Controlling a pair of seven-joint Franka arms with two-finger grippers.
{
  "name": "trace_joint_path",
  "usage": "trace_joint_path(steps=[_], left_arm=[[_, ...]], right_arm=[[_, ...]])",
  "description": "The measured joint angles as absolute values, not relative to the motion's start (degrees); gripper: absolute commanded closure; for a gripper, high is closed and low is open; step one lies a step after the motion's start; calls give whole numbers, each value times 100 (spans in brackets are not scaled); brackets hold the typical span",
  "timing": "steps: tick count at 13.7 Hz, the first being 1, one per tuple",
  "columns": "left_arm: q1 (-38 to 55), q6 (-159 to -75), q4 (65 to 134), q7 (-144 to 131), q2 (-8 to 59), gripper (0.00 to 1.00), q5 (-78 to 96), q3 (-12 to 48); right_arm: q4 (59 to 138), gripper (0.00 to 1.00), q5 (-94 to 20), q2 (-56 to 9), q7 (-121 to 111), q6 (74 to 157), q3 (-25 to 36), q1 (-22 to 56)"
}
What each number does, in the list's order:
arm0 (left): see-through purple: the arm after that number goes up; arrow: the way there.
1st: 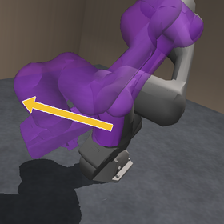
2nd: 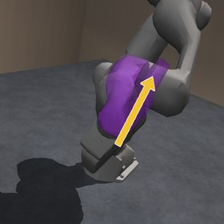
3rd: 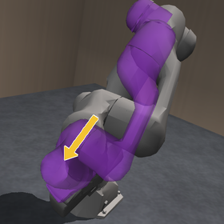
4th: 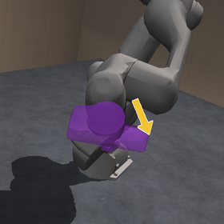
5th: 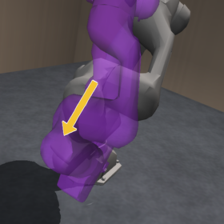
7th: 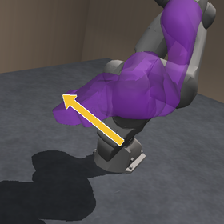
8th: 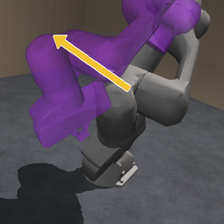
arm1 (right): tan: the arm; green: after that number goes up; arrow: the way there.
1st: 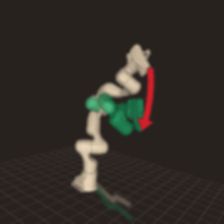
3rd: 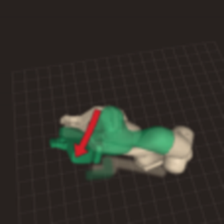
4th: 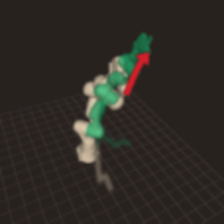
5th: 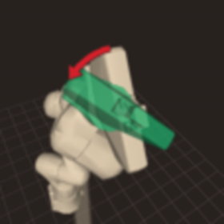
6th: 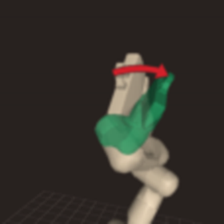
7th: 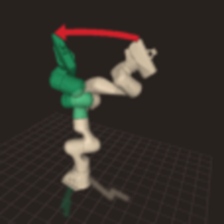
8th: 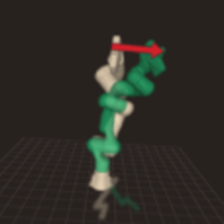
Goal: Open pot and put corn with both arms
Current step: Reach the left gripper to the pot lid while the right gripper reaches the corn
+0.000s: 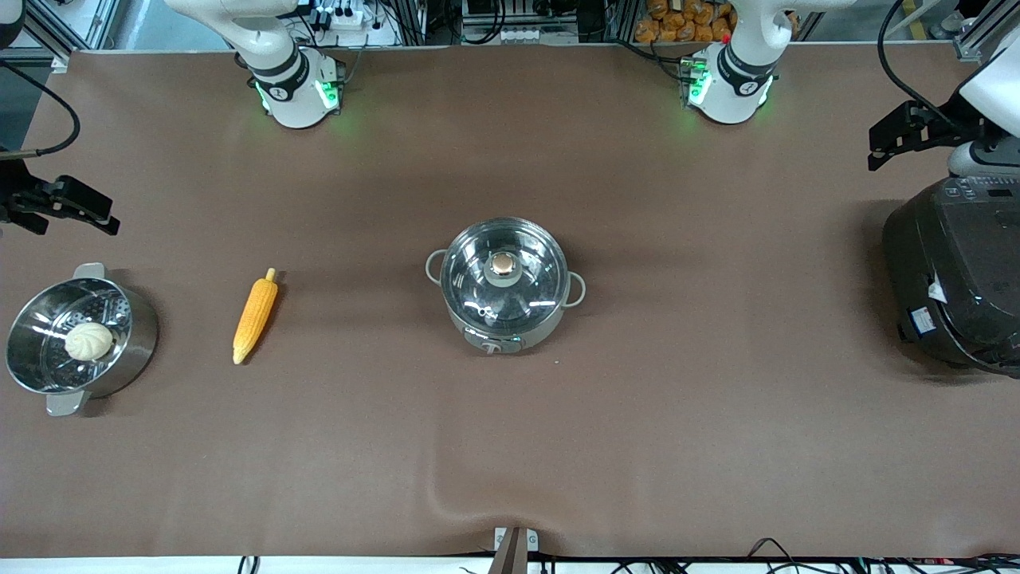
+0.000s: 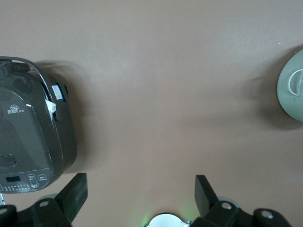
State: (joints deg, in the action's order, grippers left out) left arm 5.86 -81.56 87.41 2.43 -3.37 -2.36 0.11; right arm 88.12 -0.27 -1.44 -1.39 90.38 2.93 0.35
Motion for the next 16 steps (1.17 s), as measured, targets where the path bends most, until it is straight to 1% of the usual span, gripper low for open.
trace_joint_path(steps=[8,14,16], left_arm=[[624,-8156,8697,243,-319,0,-50,15],[680,-8156,8687,268,-120,0,-43,47],[744,-8158,8686,268,-22,0,-33,103]], right_arm=[[8812,0,-27,-135,-136,8911,362,35],[8821,0,-28,-126,143,8909,377,33],[8940,0,-36,-127,158,8990,362,35]])
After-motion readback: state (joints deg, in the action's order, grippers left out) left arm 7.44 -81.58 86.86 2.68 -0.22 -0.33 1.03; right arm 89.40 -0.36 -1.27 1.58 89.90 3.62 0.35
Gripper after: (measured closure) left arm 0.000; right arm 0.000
